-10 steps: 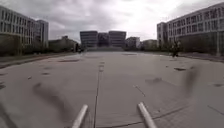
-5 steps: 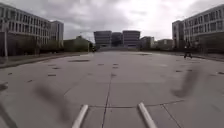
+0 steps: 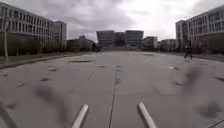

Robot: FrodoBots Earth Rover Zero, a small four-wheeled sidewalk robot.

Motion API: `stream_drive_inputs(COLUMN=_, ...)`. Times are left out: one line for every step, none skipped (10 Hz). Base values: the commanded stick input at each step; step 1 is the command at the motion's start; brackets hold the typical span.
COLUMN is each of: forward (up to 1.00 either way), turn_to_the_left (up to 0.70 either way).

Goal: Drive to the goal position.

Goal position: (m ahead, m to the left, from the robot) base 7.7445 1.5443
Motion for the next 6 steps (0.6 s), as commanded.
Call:
stream_drive_inputs(forward=1.00, turn_to_the_left=0.00)
stream_drive_inputs(forward=1.00, turn_to_the_left=0.00)
stream_drive_inputs(forward=1.00, turn_to_the_left=-0.19)
stream_drive_inputs(forward=1.00, turn_to_the_left=-0.27)
stream_drive_inputs(forward=1.00, turn_to_the_left=-0.27)
stream_drive_inputs(forward=1.00, turn_to_the_left=-0.12)
